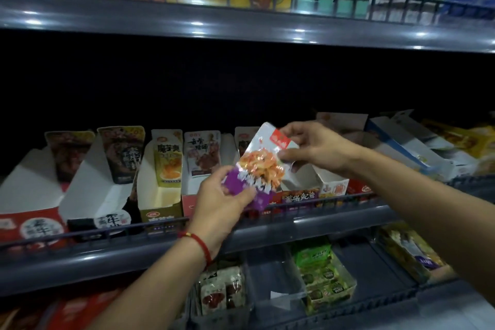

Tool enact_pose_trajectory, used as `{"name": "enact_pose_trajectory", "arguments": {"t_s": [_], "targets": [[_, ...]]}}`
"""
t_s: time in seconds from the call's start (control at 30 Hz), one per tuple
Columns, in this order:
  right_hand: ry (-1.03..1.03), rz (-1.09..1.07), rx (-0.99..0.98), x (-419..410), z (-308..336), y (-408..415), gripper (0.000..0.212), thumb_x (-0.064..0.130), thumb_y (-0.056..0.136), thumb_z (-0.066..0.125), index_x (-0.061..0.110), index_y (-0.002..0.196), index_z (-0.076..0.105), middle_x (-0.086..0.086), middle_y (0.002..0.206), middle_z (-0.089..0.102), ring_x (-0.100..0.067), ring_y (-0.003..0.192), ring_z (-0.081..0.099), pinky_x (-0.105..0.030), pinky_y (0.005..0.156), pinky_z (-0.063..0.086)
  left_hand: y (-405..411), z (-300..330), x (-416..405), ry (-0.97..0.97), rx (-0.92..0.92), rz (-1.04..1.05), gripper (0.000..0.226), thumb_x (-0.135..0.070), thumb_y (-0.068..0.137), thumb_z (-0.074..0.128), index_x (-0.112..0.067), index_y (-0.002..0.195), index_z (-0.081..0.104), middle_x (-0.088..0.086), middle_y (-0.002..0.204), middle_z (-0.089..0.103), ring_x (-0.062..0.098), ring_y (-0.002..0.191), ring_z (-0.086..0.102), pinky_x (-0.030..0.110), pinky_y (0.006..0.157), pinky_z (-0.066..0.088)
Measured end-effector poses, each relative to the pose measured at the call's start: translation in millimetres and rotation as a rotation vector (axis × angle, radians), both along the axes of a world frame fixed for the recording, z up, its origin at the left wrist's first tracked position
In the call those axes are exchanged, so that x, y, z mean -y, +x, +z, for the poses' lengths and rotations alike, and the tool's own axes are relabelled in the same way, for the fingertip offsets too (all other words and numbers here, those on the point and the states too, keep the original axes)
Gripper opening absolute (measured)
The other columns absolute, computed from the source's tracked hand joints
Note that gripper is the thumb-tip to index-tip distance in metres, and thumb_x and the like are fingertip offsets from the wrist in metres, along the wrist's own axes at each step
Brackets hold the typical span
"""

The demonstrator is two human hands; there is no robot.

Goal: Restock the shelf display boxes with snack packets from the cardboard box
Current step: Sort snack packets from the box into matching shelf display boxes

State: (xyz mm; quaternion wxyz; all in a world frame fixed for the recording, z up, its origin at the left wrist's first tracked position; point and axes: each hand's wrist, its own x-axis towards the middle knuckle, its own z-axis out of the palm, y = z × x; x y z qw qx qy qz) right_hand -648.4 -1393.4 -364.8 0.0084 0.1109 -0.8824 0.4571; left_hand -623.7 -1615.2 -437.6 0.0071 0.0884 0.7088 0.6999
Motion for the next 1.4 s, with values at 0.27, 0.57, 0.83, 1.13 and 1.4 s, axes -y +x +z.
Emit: {"name": "enact_pose_trajectory", "arguments": {"t_s": [0.27, 0.57, 0.83, 1.13, 1.4], "targets": [[0.393, -0.506, -0.358, -41, 34, -31, 0.021, 0.022, 0.098, 0.064, 0.018, 0.118, 0.058, -0.002, 0.111, 0.061, -0.017, 0.093, 0.058, -0.031, 0.075, 0.045, -14, -7, 11, -1.025, -0.704, 0.151, 0.051, -0.024, 0.095, 0.062, -0.031, 0.144, 0.05, -0.003, 0.155, 0.044, 0.019, 0.148, 0.03, 0.029, 0.118, 0.01], [0.835, -0.41, -0.269, -22, -8, -79, 0.01, 0.014, 0.098, 0.061, 0.016, 0.107, 0.058, -0.011, 0.118, 0.064, -0.026, 0.1, 0.06, -0.036, 0.081, 0.048, -21, -8, 9, -1.136, -0.75, 0.084, 0.053, -0.04, 0.097, 0.056, -0.037, 0.149, 0.043, -0.001, 0.166, 0.025, 0.021, 0.154, 0.013, 0.033, 0.116, -0.006], [0.86, -0.389, -0.424, -17, -43, -109, 0.027, 0.019, 0.098, 0.06, 0.02, 0.124, 0.055, -0.008, 0.119, 0.059, -0.025, 0.101, 0.06, -0.034, 0.087, 0.052, -26, -15, 13, -1.11, -0.756, 0.09, 0.049, -0.034, 0.099, 0.054, -0.037, 0.147, 0.047, -0.002, 0.164, 0.031, 0.021, 0.154, 0.015, 0.033, 0.115, -0.004], [1.004, -0.529, -0.64, -5, -46, -120, 0.048, 0.004, 0.09, 0.07, 0.009, 0.136, 0.053, -0.018, 0.13, 0.059, -0.034, 0.113, 0.062, -0.039, 0.09, 0.053, -34, -22, 32, -1.07, -0.757, 0.133, 0.051, -0.03, 0.095, 0.059, -0.035, 0.145, 0.05, -0.001, 0.159, 0.04, 0.023, 0.152, 0.023, 0.037, 0.12, 0.01], [0.84, -0.526, -0.773, 18, -27, -46, 0.021, 0.02, 0.097, 0.062, 0.013, 0.117, 0.061, -0.01, 0.105, 0.065, -0.028, 0.092, 0.062, -0.034, 0.071, 0.044, 13, -33, 95, -1.006, -0.932, 0.106, 0.048, -0.007, 0.084, 0.067, -0.016, 0.131, 0.066, 0.007, 0.141, 0.058, 0.027, 0.139, 0.046, 0.049, 0.117, 0.038]]}}
